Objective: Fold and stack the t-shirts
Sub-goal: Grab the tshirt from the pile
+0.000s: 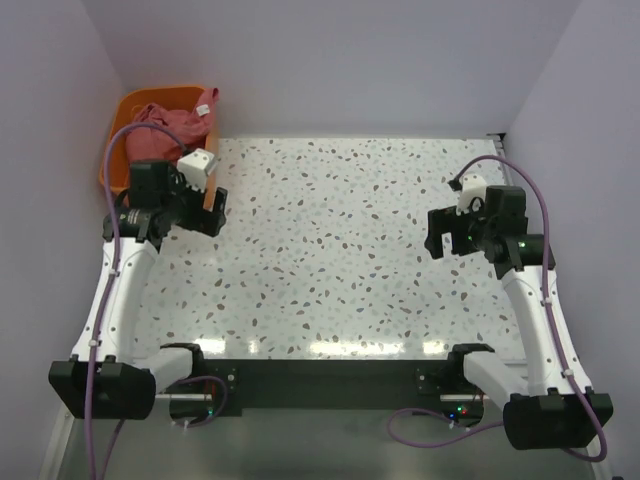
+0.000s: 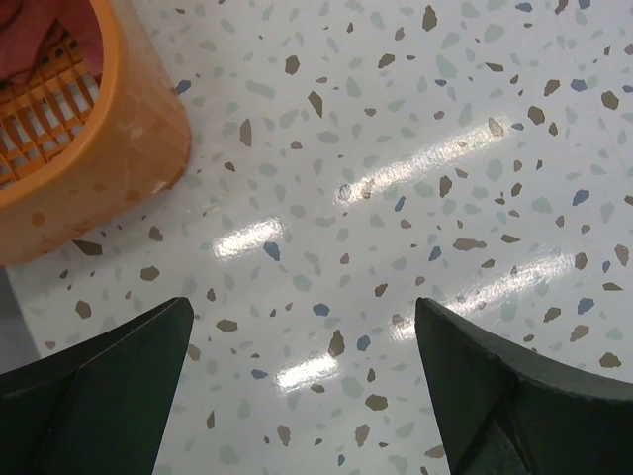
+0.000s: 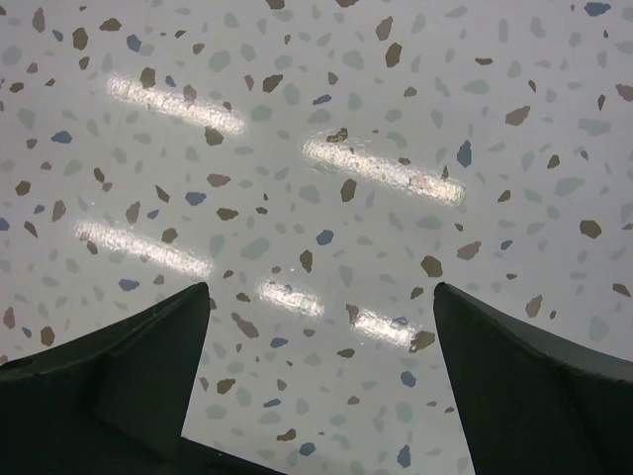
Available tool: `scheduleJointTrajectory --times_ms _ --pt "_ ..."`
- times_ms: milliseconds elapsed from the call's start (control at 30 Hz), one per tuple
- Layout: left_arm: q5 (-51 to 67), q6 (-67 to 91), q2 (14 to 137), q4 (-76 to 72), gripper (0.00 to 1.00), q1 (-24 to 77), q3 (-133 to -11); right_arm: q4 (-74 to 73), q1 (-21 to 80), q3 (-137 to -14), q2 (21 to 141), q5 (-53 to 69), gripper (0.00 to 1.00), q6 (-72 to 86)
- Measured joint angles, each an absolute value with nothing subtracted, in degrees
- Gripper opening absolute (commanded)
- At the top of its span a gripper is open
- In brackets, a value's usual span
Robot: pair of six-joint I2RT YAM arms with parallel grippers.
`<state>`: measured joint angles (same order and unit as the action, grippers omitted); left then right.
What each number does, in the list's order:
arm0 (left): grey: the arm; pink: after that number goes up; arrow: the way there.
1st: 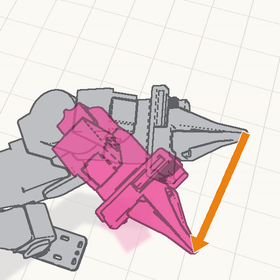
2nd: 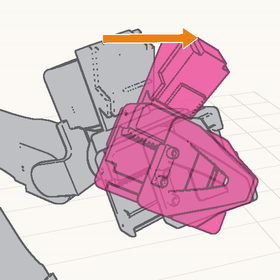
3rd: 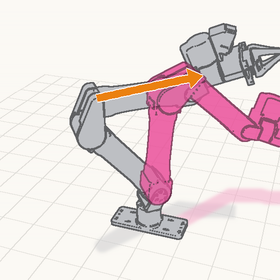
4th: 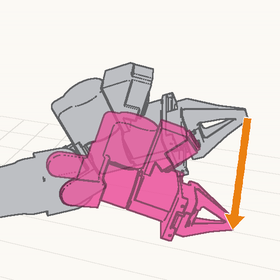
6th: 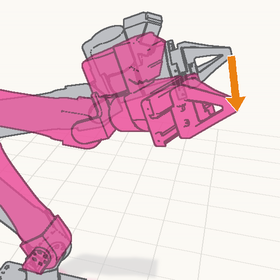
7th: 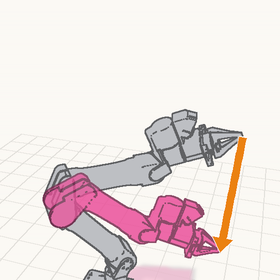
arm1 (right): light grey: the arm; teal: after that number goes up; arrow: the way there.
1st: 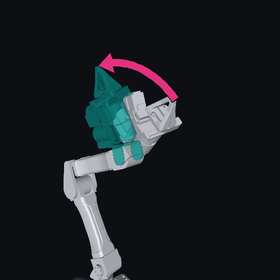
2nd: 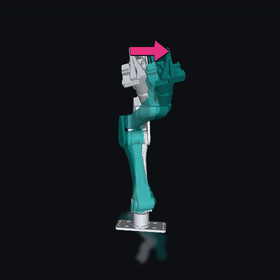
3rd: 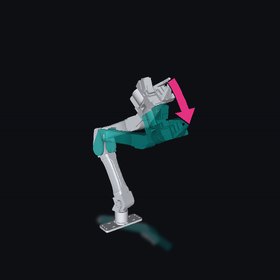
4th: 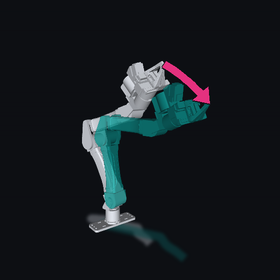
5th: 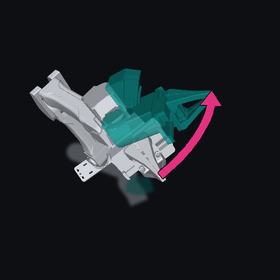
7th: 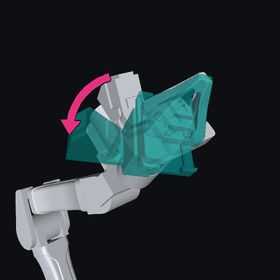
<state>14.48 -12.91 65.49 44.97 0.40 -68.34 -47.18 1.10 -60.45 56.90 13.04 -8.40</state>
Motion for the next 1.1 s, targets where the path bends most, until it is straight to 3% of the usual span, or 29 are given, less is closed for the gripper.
scheduleJointTrajectory --times_ms 133,300,533,800,1100 --pt "13.61 -12.82 66.81 45.56 1.0 0.43 -73.14 -47.22 1.1 -60.8 56.99 13.06 0.99 -8.36" --pt "12.05 -13.23 73.91 44.91 1.0 -0.27 -87.94 -47.2 1.1 -62.83 58.3 13.23 0.99 -8.16" --pt "14.72 -14.5 91.81 43.0 1.0 -11.88 -109.54 -47.07 1.1 -65.63 60.12 14.57 0.99 -7.9" --pt "17.02 -20.29 99.42 35.75 1.0 -16.62 -106.24 -46.74 1.1 -66.94 62.89 15.07 0.99 -7.01" --pt "21.61 -26.39 117.6 35.27 1.0 -17.58 -117.12 -46.65 1.1 -67.75 66.11 15.14 0.99 -6.85"
